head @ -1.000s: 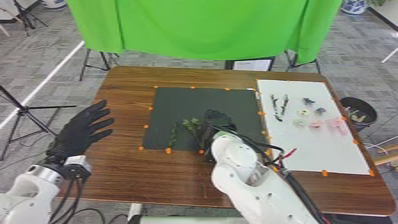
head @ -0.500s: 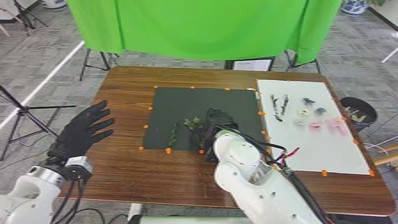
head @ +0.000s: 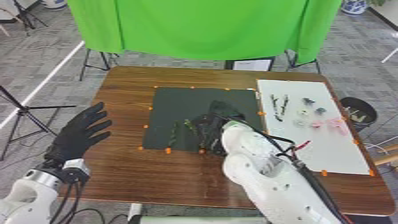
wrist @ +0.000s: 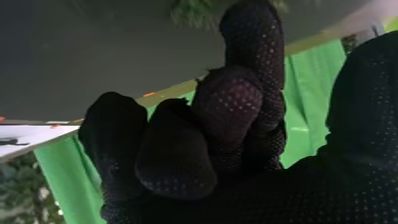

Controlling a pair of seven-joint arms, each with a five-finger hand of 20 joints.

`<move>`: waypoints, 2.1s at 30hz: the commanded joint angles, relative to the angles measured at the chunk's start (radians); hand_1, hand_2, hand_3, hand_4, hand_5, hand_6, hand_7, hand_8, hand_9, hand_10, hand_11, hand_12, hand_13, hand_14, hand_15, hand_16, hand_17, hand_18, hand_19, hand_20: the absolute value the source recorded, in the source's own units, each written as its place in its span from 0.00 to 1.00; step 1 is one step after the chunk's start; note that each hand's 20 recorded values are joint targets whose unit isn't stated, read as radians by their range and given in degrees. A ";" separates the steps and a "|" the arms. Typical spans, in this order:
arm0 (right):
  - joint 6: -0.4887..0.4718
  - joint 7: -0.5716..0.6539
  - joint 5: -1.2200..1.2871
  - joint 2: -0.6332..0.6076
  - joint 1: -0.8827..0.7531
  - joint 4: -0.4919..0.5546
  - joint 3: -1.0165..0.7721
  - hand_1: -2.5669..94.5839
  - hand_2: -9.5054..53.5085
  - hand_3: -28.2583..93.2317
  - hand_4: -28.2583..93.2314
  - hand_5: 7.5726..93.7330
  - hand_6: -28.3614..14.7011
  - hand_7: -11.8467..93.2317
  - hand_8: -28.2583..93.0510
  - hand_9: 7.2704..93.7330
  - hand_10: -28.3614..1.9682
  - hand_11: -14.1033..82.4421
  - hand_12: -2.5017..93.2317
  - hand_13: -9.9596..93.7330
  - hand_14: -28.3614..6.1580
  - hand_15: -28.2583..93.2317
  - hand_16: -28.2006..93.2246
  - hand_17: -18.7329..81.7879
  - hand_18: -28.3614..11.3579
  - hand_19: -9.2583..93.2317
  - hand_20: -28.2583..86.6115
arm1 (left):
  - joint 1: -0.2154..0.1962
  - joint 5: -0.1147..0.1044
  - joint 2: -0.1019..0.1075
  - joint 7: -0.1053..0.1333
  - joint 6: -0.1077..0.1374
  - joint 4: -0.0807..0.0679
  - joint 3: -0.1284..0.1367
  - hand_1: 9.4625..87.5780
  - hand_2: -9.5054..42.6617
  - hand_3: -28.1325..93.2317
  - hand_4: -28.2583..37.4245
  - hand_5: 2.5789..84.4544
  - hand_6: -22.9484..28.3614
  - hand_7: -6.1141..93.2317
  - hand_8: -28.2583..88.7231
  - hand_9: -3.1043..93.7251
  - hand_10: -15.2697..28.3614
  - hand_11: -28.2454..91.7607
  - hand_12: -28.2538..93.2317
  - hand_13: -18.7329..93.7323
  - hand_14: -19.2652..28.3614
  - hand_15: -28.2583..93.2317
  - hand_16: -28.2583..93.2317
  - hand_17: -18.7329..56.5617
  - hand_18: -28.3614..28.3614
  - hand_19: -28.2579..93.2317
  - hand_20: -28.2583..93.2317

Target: Arrange flowers

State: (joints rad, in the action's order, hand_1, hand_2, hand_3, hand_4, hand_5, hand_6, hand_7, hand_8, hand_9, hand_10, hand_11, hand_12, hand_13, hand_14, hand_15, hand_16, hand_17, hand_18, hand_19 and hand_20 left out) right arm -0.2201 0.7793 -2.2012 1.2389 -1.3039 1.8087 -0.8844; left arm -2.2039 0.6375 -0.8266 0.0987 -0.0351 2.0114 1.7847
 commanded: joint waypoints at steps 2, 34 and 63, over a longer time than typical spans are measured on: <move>0.003 -0.005 0.090 -0.179 0.031 0.049 -0.096 0.21 0.10 0.88 0.04 0.79 0.61 0.50 0.16 0.86 0.56 0.68 0.41 0.83 0.57 0.88 0.49 0.66 0.23 1.00 0.82 | -0.036 0.009 -0.021 -0.002 0.008 0.015 0.020 0.20 0.05 0.80 0.00 0.22 0.52 0.26 0.15 0.19 0.58 0.39 0.39 0.27 0.68 0.47 0.24 0.09 0.85 0.55 0.32; 0.066 0.031 0.005 -0.376 0.264 -0.304 0.045 0.24 0.00 0.82 0.00 0.61 0.56 0.49 0.13 0.67 0.49 0.72 0.41 0.72 0.52 0.87 0.47 0.57 0.24 1.00 0.71 | -0.065 0.004 -0.022 0.007 0.018 0.025 0.031 0.20 0.05 0.80 0.00 0.23 0.52 0.26 0.15 0.19 0.58 0.39 0.39 0.27 0.68 0.47 0.24 0.09 0.85 0.55 0.32; 0.054 0.056 -0.025 -0.334 0.307 -0.346 0.090 0.21 0.00 0.84 0.00 0.62 0.57 0.48 0.13 0.68 0.49 0.73 0.42 0.75 0.57 0.86 0.48 0.58 0.23 1.00 0.71 | -0.056 0.000 -0.027 0.016 0.024 0.020 0.018 0.20 0.05 0.80 0.00 0.23 0.52 0.26 0.15 0.19 0.58 0.39 0.39 0.27 0.69 0.47 0.24 0.09 0.86 0.55 0.32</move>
State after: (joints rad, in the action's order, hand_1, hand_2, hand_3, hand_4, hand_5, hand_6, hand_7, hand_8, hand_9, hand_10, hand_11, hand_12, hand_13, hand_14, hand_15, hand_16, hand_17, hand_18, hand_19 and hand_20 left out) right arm -0.1758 0.8229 -2.1895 0.9234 -0.9969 1.4203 -0.7845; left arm -2.2539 0.6391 -0.8484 0.1150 -0.0162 2.0313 1.8055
